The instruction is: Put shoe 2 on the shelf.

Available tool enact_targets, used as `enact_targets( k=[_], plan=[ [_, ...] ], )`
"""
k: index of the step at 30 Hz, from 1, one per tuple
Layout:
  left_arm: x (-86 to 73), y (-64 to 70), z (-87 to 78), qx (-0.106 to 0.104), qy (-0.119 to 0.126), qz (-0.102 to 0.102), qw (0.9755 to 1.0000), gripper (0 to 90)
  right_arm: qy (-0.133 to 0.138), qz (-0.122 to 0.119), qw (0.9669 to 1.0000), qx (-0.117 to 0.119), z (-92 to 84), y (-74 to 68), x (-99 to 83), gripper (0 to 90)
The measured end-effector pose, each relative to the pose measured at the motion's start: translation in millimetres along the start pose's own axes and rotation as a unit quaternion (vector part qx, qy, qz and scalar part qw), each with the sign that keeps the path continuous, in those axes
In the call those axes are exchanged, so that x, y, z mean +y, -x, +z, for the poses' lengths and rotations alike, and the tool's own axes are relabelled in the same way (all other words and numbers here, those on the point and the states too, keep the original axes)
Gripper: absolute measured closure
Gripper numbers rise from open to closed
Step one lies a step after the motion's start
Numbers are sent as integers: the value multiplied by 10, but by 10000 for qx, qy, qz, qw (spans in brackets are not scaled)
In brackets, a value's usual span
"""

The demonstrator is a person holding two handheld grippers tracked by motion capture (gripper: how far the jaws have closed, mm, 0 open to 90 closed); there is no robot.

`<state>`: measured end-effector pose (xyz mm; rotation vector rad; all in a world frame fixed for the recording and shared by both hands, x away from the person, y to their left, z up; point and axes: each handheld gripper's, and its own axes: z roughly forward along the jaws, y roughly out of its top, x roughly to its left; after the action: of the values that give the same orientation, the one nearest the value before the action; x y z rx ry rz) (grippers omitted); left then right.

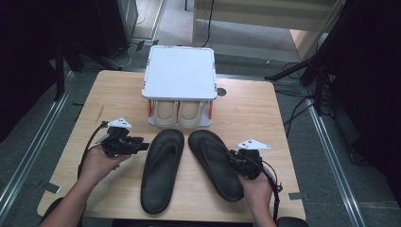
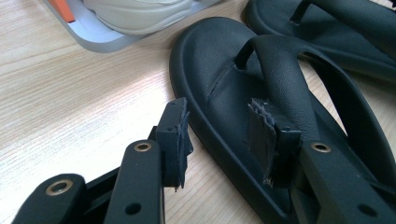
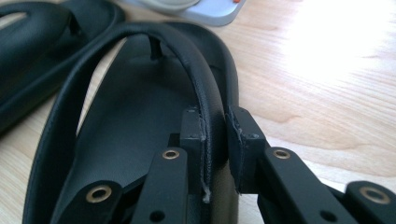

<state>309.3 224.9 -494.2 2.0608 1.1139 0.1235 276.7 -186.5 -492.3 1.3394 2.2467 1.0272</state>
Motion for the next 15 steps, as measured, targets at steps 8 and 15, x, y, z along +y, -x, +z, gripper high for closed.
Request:
enact_targets(
  k=[8,15],
  plan=[
    [-10,31,11,24,41,305,9995,594,-140,85,9996,214,65,-108,-91,748],
    [-23,23,13,-15,-41,383,9993,642,-73,-10,9992,405,91,-120,-81,642]
  ],
)
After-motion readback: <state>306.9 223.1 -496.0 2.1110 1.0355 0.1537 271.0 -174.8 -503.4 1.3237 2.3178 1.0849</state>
